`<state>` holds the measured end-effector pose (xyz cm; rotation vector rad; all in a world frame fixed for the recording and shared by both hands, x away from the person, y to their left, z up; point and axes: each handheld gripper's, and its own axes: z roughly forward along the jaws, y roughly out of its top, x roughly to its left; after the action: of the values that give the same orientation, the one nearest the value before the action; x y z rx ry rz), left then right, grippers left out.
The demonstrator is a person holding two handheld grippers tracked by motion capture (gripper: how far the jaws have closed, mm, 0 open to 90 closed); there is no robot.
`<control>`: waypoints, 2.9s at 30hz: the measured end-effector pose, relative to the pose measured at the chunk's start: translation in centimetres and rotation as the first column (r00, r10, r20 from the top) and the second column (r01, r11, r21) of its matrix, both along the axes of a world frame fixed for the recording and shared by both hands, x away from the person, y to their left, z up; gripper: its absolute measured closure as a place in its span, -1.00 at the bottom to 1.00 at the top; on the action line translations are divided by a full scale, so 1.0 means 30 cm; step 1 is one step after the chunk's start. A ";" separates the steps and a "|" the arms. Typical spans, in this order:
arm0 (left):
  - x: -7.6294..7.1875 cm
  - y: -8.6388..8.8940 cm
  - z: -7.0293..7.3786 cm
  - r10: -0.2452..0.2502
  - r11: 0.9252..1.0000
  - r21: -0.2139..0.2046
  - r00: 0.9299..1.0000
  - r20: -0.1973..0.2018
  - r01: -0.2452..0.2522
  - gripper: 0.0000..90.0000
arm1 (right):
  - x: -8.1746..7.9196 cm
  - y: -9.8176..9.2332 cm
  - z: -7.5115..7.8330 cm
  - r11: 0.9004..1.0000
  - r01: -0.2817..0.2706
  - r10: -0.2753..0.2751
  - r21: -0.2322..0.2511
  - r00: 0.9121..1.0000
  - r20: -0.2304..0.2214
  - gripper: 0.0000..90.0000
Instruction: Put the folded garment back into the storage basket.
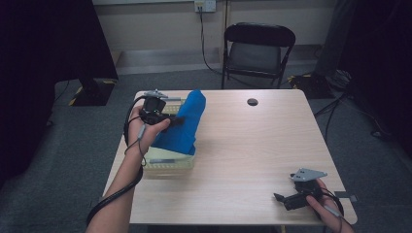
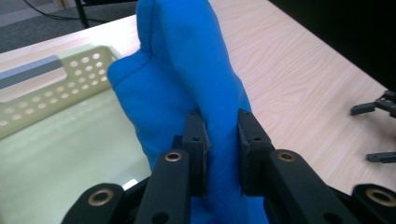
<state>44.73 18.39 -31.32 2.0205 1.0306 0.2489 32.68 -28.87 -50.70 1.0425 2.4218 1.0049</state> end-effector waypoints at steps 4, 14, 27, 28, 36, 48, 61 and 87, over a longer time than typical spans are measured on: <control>0.006 0.015 -0.011 0.011 1.000 -0.001 1.000 -0.007 -0.011 0.71 | 0.000 0.000 0.000 1.000 0.000 0.000 0.000 1.000 0.000 -1.00; 0.028 0.037 -0.049 0.051 0.999 0.004 0.999 -0.008 -0.051 0.71 | 0.000 0.000 0.000 1.000 0.000 0.000 0.000 1.000 -0.001 -1.00; 0.060 0.050 -0.107 0.109 0.994 0.018 0.994 -0.023 -0.108 0.71 | 0.000 0.000 0.000 1.000 0.000 0.000 0.001 1.000 0.000 -1.00; 0.062 0.050 -0.112 0.110 0.994 0.017 0.994 -0.025 -0.109 0.71 | 0.000 0.000 0.000 1.000 0.000 0.000 0.000 1.000 -0.001 -1.00; 0.081 0.047 -0.147 0.125 0.992 0.016 0.992 -0.030 -0.124 0.71 | 0.000 0.000 0.000 1.000 0.000 0.000 0.000 1.000 0.000 -1.00; 0.096 0.053 -0.179 0.150 0.988 0.036 0.988 -0.041 -0.148 0.70 | 0.000 0.000 0.000 1.000 0.000 0.000 0.000 1.000 0.000 -1.00; 0.112 0.055 -0.218 0.179 0.983 0.058 0.982 -0.052 -0.176 0.70 | 0.000 0.000 0.000 1.000 0.000 0.000 0.000 1.000 -0.001 -1.00; 0.146 0.036 -0.300 0.198 0.977 0.101 0.975 -0.099 -0.188 0.69 | 0.000 0.000 0.000 1.000 0.000 0.000 0.000 1.000 0.000 -1.00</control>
<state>49.11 19.47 -40.32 2.0347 1.3081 0.2959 32.68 -28.87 -50.70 1.0428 2.4219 1.0054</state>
